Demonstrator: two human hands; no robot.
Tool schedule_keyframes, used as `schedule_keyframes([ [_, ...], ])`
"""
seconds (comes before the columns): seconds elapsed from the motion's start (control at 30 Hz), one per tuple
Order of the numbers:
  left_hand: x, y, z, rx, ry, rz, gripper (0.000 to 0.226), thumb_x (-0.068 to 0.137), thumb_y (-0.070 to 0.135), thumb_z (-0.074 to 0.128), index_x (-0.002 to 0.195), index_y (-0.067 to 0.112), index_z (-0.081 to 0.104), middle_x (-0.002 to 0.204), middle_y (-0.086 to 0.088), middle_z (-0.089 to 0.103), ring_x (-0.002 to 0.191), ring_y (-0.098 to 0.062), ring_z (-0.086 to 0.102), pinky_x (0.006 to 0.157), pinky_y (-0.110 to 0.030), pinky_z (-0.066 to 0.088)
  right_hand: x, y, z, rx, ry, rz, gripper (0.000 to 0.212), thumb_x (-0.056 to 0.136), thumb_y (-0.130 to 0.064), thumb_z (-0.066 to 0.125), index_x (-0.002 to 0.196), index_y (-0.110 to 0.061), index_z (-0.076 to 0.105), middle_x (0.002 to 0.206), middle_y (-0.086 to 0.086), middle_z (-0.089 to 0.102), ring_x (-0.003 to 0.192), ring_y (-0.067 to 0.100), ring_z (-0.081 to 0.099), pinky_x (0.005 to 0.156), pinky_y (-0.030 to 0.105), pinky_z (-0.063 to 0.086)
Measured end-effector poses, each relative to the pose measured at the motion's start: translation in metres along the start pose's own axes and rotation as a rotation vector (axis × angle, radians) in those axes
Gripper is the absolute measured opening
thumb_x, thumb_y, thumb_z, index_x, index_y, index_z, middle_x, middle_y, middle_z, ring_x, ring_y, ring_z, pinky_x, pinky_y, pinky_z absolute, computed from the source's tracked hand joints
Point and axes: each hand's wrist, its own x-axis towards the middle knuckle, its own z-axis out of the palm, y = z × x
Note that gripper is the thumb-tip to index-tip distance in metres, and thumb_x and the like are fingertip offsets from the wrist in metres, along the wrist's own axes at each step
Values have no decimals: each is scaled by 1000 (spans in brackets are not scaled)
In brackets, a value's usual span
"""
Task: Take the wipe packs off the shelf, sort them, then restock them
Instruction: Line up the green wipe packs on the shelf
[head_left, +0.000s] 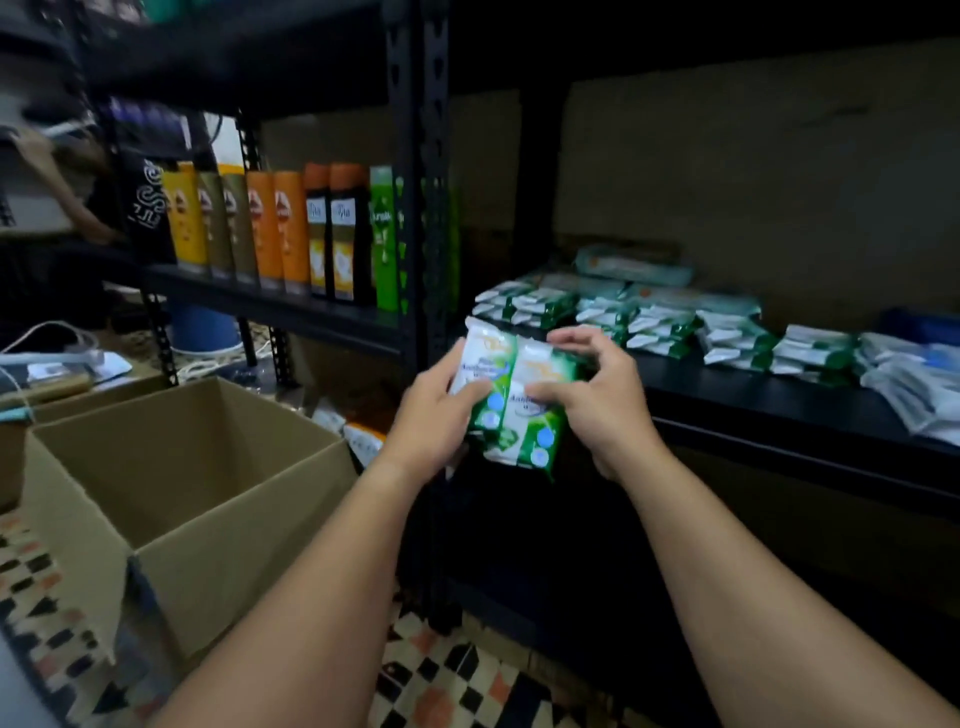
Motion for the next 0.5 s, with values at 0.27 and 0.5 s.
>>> schedule_keyframes([
  [0.27,75,38,11,78,77,35,25,84,38,66,108,34,71,99,11,77,95,-13,73,94,-44,56,73,-34,4,102,190,96,52,65,7,83,96,-29,62,102,-10,53,91,26,69,77,49,61],
  [0.5,88,18,37,337,395,86,37,101,34,58,135,21,64,122,1,71,100,-8,64,78,-10,43,101,-2,6,-384,185,10,29,80,-30,83,96,-22,59,100,-1,61,82,16,59,63,26,45],
])
